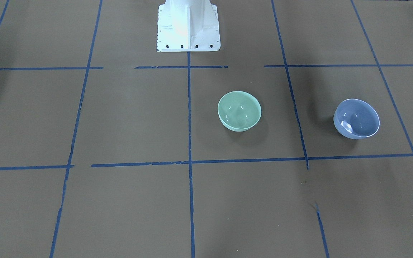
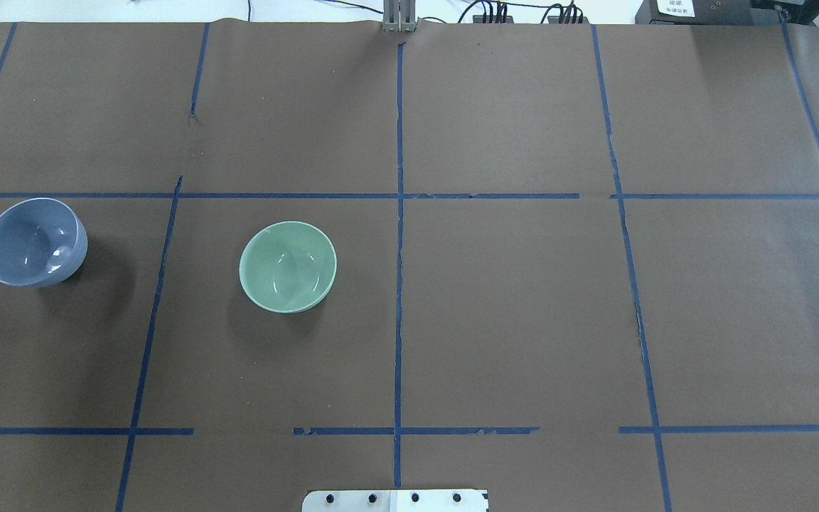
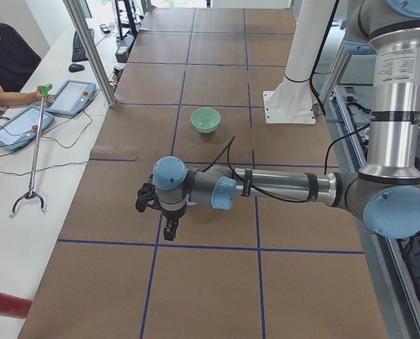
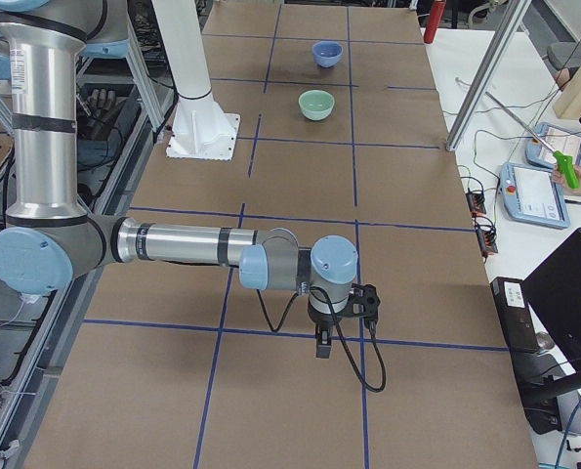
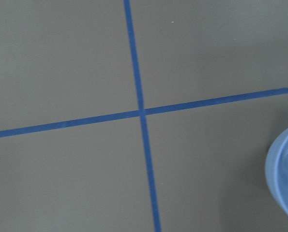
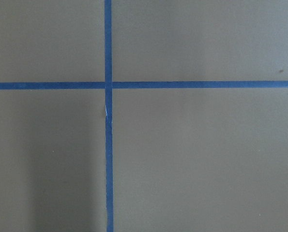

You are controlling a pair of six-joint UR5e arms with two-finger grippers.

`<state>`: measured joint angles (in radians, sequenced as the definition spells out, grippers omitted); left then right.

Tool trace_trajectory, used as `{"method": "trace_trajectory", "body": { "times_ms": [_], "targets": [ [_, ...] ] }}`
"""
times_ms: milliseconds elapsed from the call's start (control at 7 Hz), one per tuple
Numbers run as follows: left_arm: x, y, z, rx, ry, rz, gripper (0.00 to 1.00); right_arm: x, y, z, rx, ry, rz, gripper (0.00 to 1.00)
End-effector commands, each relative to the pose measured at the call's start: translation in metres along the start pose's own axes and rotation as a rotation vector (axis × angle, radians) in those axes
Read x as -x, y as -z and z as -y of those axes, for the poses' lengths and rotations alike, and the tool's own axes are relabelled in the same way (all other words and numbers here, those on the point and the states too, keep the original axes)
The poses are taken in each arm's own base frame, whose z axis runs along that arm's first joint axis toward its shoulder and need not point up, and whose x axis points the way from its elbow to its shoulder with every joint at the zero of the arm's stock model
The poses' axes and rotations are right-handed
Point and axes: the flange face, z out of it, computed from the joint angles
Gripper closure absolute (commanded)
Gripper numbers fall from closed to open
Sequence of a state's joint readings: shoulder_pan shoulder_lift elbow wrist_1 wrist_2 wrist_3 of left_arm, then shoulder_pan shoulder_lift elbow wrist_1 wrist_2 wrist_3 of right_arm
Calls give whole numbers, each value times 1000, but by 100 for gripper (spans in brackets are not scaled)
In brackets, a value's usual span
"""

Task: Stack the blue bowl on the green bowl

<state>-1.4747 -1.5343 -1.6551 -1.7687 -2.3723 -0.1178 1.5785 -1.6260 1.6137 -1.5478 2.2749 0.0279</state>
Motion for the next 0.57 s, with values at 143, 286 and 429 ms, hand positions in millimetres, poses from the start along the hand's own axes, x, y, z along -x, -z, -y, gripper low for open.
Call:
{"method": "trace_trajectory", "body": {
  "times_ms": [143,286,429],
  "targets": [
    [-84,-61,-20,-61,113,-31,0,0,0,0,0,0,0,0],
    [-102,-86,-24,-48,119,-11,0,0,0,0,0,0,0,0],
    [-119,-101,-24,-43,127,5,0,0,0,0,0,0,0,0]
  ]
}}
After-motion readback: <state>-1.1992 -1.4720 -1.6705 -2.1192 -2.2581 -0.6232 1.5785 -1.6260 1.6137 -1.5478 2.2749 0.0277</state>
